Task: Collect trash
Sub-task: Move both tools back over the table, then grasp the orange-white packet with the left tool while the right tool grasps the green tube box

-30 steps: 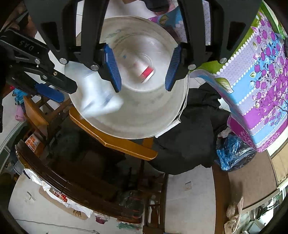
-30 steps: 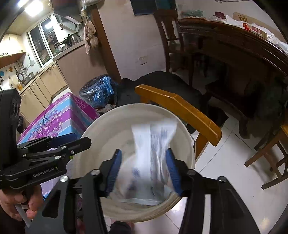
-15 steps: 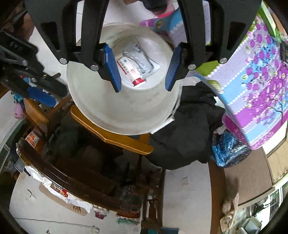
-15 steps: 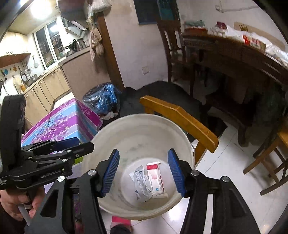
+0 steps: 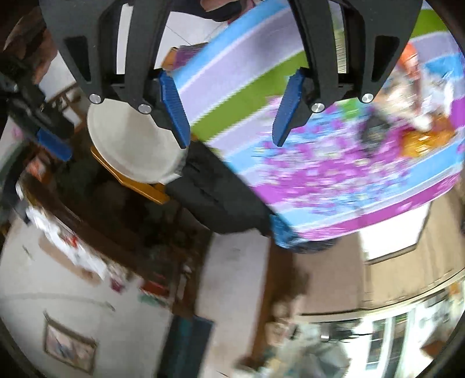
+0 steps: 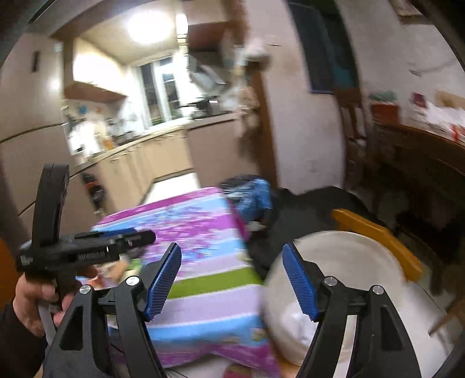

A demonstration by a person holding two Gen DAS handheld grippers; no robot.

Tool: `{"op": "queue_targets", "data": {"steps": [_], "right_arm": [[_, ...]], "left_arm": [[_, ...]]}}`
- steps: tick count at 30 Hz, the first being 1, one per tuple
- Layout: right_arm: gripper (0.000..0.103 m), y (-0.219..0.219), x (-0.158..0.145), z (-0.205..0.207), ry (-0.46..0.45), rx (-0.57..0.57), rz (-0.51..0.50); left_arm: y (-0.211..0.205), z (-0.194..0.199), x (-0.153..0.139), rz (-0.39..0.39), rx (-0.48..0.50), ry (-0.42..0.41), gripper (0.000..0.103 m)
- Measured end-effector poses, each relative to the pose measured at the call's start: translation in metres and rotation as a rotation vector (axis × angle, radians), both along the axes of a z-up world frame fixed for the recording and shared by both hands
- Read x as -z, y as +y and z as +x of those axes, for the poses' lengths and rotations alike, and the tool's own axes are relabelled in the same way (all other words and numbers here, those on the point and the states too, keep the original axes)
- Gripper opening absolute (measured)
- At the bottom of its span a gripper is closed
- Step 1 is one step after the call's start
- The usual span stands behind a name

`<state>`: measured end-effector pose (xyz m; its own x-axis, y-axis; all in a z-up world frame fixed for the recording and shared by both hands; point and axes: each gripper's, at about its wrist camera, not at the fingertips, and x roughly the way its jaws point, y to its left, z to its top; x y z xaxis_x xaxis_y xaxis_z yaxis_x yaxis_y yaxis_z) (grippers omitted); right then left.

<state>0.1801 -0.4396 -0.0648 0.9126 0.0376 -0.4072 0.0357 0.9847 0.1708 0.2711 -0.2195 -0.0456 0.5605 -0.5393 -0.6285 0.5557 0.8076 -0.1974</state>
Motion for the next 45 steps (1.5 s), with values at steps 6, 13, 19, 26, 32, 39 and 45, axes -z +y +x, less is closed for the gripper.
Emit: {"op": "queue_targets", "data": {"steps": [6, 13, 19, 26, 32, 39, 45], "right_arm": [[0.073, 0.081, -0.005, 0.025, -0.025, -0.182, -0.028], [0.073, 0.155, 0.003, 0.050, 0.018, -0.311, -0.032], [0.073, 0.190, 0.031, 0.077, 0.131, -0.338, 0.023], [0.073, 0.183, 0.070, 0.089, 0.211, -0.349, 0.055], [0.072, 0.183, 0.081, 0.093, 0.238, -0.345, 0.061], [0.065, 0.189, 0.101, 0.116, 0.327, -0.340, 0.075], [0.049, 0.198, 0.120, 0.152, 0.419, -0.315, 0.038]], "left_arm": [[0.106, 0.017, 0.005, 0.002, -0.198, -0.011, 0.059], [0.216, 0.034, 0.028, -0.034, -0.389, 0.068, 0.059], [0.245, 0.029, 0.073, -0.076, -0.402, 0.227, 0.059], [0.228, 0.021, 0.124, -0.073, -0.355, 0.361, 0.052], [0.218, 0.024, 0.138, -0.072, -0.374, 0.371, 0.035], [0.204, 0.026, 0.140, -0.055, -0.407, 0.350, 0.015], [0.207, 0.024, 0.140, -0.057, -0.431, 0.337, 0.010]]}}
